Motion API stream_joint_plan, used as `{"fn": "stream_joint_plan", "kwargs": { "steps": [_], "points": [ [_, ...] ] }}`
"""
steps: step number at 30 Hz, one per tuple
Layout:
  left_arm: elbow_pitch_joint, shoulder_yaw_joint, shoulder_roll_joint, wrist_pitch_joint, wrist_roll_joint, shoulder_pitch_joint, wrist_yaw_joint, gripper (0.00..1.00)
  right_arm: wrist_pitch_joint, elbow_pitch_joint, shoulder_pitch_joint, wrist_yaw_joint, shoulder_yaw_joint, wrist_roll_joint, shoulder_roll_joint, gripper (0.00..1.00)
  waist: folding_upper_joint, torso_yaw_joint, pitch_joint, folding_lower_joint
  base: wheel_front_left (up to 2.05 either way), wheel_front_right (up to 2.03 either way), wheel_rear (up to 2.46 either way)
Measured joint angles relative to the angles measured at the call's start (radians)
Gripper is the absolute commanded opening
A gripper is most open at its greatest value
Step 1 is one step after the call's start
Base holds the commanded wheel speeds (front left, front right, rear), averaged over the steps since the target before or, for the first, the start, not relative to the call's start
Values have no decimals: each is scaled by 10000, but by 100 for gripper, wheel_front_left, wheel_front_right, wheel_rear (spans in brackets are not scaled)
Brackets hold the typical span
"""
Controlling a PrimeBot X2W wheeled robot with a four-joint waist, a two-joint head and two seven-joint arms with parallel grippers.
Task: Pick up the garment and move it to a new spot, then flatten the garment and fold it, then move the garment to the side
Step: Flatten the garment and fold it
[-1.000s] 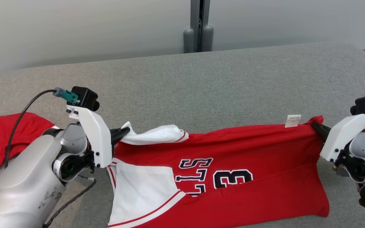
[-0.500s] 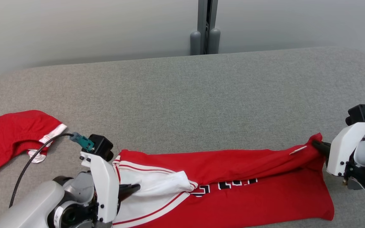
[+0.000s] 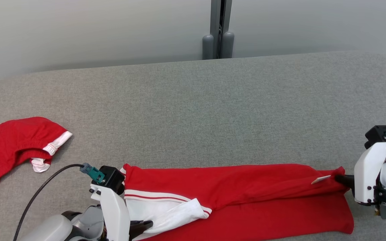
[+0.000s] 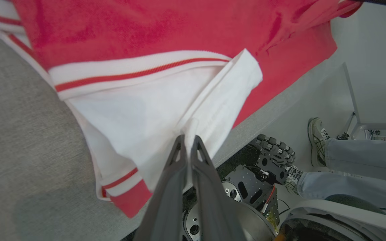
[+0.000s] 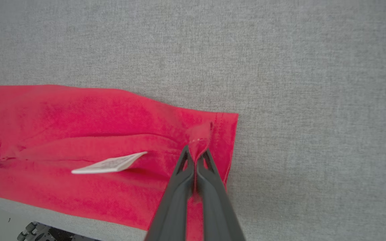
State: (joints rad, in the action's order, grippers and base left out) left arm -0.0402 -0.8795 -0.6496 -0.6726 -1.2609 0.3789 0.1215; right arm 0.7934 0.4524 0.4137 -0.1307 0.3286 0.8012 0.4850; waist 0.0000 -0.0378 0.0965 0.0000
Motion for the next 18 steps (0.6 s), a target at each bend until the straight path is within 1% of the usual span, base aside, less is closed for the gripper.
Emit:
{"fn": "stream_joint_plan", "kwargs": {
  "steps": [2,3,4,5,6,7,14,18],
  "points": [
    [-15,-35,56,52,-33,-96,23,0,82,-104,-96,-2,-63,-123,-23,0,0,-12,12,0,0,0,0],
    [-15,-42,77,65,-40,-115,23,0,92,-125,-130,-2,-105,-209,-44,6,0,-14,13,0,0,0,0],
    [-10,-46,86,104,-42,-138,23,0,136,-130,-149,-2,-151,-320,-69,28,0,-16,14,-1,0,0,0],
    [8,-46,96,132,-42,-171,29,11,140,-148,-153,-2,-222,-460,-84,100,0,-18,19,0,0,0,0],
    [52,-48,119,163,-40,-209,29,83,61,-150,-157,-2,-326,-610,-98,100,0,-18,23,0,0,0,0],
    [115,-52,155,196,-40,-232,29,100,56,-144,-159,-2,-397,-729,-117,100,0,-16,23,0,0,0,0],
    [339,-180,236,215,-36,-314,-58,100,100,-274,-371,0,-867,-1233,-299,100,0,-1,-137,-1,0,0,0],
    [328,-52,230,685,180,-356,-56,100,-221,-991,-595,-2,-1411,-1164,-380,100,0,43,-317,0,0,0,0]
  ]
}}
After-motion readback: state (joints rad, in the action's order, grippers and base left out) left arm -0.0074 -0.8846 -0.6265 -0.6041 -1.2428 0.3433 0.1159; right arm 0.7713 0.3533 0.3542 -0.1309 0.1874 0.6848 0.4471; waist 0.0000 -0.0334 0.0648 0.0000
